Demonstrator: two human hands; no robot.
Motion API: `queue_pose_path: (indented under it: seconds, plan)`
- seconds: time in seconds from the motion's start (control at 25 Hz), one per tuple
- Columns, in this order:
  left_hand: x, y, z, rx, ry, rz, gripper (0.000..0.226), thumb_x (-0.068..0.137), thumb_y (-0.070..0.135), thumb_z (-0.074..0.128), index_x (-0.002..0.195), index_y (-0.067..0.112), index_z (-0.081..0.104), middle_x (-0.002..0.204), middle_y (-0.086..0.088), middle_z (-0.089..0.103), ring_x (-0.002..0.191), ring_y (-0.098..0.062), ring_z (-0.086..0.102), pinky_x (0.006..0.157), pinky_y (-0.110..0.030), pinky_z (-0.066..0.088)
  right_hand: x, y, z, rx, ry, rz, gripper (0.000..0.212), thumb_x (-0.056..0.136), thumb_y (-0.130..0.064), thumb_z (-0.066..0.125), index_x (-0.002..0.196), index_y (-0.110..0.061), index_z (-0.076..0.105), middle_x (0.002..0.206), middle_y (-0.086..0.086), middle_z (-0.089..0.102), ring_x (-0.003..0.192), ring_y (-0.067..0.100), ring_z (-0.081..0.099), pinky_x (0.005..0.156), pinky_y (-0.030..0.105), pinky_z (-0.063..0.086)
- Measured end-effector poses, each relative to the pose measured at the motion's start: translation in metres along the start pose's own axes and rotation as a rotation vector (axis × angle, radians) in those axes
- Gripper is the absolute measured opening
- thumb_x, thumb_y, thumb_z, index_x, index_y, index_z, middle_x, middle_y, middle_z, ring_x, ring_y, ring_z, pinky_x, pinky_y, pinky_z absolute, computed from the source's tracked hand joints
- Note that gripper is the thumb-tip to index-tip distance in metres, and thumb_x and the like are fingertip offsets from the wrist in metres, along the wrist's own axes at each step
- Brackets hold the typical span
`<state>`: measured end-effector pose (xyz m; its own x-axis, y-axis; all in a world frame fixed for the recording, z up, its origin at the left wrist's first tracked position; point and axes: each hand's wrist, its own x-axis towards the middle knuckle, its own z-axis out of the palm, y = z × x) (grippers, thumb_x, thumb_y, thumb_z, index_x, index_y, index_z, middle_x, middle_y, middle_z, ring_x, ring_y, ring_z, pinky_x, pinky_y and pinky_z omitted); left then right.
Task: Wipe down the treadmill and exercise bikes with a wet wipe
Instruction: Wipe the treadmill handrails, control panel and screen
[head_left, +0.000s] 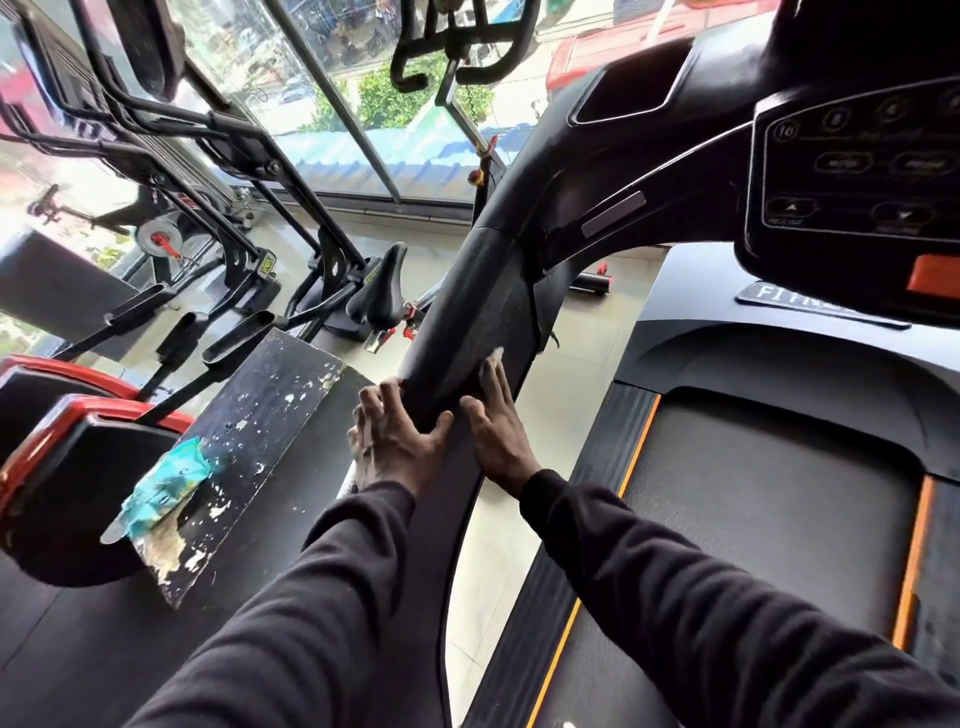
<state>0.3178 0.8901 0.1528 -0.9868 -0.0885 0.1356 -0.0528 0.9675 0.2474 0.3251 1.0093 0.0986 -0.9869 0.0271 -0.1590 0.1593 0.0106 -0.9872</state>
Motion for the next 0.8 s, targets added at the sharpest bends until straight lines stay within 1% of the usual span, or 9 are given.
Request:
queue_pose_path:
  seconds: [0.12, 0.16, 0.28, 0.4, 0.44, 0.56, 0.6, 0.72, 0.8]
  plan:
    - [0.027, 0.026, 0.002, -0.048, -0.001, 0.141, 0.064, 0.080, 0.043, 0.070, 0.134, 0.022, 0.044, 0.131, -0.009, 0.042, 0.123, -0.032, 0.044, 0.104, -0.047, 0.036, 0.004, 0.004, -0.010, 0.022, -0.018, 0.119, 0.048, 0.088, -0.047, 0.032, 0.122, -0.016, 0.049, 0.127, 0.004, 0.048, 0.119, 0.017, 0.042, 0.109, 0.032, 0.030]
    - [0.035, 0.034, 0.005, -0.033, -0.001, 0.143, 0.065, 0.080, 0.045, 0.068, 0.136, 0.024, 0.042, 0.132, -0.008, 0.040, 0.123, -0.031, 0.044, 0.104, -0.048, 0.035, 0.003, -0.002, -0.012, 0.016, 0.024, 0.084, 0.050, 0.088, -0.045, 0.030, 0.124, -0.017, 0.050, 0.135, 0.002, 0.048, 0.125, 0.015, 0.042, 0.108, 0.028, 0.030]
    - [0.042, 0.044, 0.018, 0.047, 0.034, 0.104, 0.069, 0.080, 0.053, 0.061, 0.139, 0.025, 0.038, 0.134, -0.009, 0.040, 0.123, -0.032, 0.044, 0.101, -0.050, 0.035, 0.008, 0.002, -0.011, 0.005, 0.075, -0.087, 0.069, 0.091, -0.042, 0.028, 0.152, -0.010, 0.027, 0.159, -0.007, 0.015, 0.147, 0.003, 0.011, 0.116, 0.015, 0.012]
    - [0.037, 0.042, 0.023, 0.081, 0.050, 0.094, 0.070, 0.084, 0.053, 0.060, 0.143, 0.025, 0.035, 0.139, -0.010, 0.039, 0.128, -0.033, 0.041, 0.107, -0.052, 0.034, 0.013, 0.011, -0.012, 0.070, 0.049, 0.117, 0.069, 0.088, -0.049, 0.030, 0.150, -0.019, 0.032, 0.160, 0.006, 0.024, 0.147, 0.017, 0.020, 0.121, 0.038, 0.018]
    - [0.037, 0.043, 0.021, 0.088, 0.048, 0.092, 0.070, 0.084, 0.053, 0.060, 0.143, 0.025, 0.035, 0.140, -0.011, 0.039, 0.128, -0.033, 0.041, 0.107, -0.053, 0.033, 0.015, 0.014, -0.012, 0.072, 0.064, 0.118, 0.068, 0.087, -0.049, 0.031, 0.149, -0.019, 0.033, 0.159, 0.006, 0.025, 0.147, 0.017, 0.021, 0.121, 0.039, 0.019]
    - [0.040, 0.045, 0.020, 0.080, 0.035, 0.072, 0.070, 0.083, 0.053, 0.061, 0.143, 0.025, 0.037, 0.138, -0.010, 0.040, 0.127, -0.032, 0.041, 0.107, -0.053, 0.033, 0.016, 0.005, -0.009, 0.049, 0.142, -0.051, 0.069, 0.092, -0.036, 0.033, 0.154, -0.011, 0.020, 0.161, -0.002, 0.012, 0.148, 0.005, 0.010, 0.119, 0.019, 0.012]
    - [0.039, 0.045, 0.020, 0.088, 0.048, 0.079, 0.070, 0.082, 0.053, 0.061, 0.142, 0.025, 0.037, 0.137, -0.010, 0.041, 0.126, -0.033, 0.043, 0.106, -0.053, 0.034, 0.020, 0.012, -0.008, 0.045, 0.140, -0.060, 0.069, 0.091, -0.038, 0.034, 0.154, -0.013, 0.020, 0.162, -0.003, 0.012, 0.148, 0.005, 0.011, 0.119, 0.020, 0.013]
    - [0.037, 0.045, 0.019, 0.100, 0.079, 0.105, 0.070, 0.082, 0.053, 0.061, 0.141, 0.023, 0.038, 0.135, -0.010, 0.042, 0.123, -0.033, 0.045, 0.104, -0.053, 0.036, 0.028, 0.022, -0.013, 0.096, 0.100, 0.165, 0.072, 0.082, -0.056, 0.035, 0.150, -0.032, 0.029, 0.157, -0.006, 0.030, 0.144, 0.014, 0.030, 0.118, 0.042, 0.026]
    - [0.039, 0.047, 0.018, 0.092, 0.055, 0.079, 0.070, 0.082, 0.053, 0.061, 0.141, 0.023, 0.039, 0.134, -0.009, 0.042, 0.123, -0.032, 0.044, 0.105, -0.050, 0.034, 0.026, 0.009, -0.016, 0.099, 0.145, 0.095, 0.069, 0.087, -0.047, 0.036, 0.152, -0.026, 0.029, 0.158, -0.011, 0.024, 0.145, 0.006, 0.024, 0.119, 0.029, 0.021]
